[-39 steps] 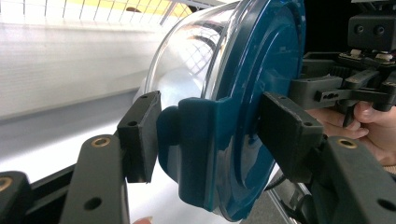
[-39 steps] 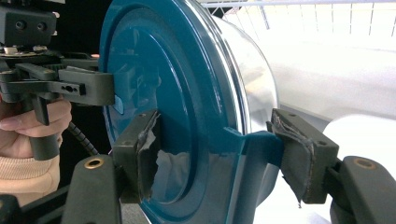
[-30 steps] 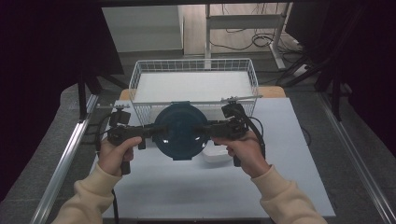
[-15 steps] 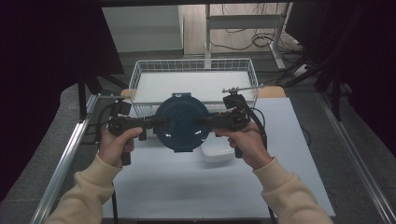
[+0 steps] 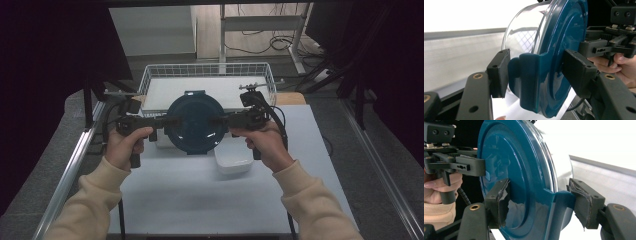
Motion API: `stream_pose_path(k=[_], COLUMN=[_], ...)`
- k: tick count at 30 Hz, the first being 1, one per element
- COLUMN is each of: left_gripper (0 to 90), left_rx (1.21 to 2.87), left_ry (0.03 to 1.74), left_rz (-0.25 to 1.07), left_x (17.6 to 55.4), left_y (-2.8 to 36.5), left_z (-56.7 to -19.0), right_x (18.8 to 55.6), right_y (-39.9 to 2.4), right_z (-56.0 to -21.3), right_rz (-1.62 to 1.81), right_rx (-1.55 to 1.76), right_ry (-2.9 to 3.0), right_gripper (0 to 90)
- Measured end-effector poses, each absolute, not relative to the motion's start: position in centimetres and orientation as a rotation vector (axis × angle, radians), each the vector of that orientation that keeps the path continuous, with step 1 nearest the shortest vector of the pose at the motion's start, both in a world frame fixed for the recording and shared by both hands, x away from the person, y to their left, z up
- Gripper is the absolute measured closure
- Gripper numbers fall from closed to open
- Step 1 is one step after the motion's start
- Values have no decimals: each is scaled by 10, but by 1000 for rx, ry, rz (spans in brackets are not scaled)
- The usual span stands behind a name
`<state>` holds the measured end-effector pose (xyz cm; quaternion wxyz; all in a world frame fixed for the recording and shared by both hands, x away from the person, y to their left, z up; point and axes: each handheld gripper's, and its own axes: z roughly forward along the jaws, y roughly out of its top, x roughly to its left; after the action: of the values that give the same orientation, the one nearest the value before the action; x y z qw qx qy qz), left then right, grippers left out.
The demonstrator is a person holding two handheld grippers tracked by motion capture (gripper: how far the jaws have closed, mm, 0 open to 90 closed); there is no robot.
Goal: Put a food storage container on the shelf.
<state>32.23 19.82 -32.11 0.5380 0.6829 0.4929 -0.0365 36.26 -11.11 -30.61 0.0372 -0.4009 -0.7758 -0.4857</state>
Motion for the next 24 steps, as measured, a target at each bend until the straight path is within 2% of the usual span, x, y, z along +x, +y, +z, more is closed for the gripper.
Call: stream_pose_path(k=[24], left_gripper=[406], left_rx=[1624], left_ry=[1151], left_rz=[-46], left_x=[347], left_y=[194], left_z=[-284], right_x=[390], right_y=[-114], right_z=[-268], right_rz=[-1537], right_rx=[-1193], right_ry=[-2397], right_gripper=[355])
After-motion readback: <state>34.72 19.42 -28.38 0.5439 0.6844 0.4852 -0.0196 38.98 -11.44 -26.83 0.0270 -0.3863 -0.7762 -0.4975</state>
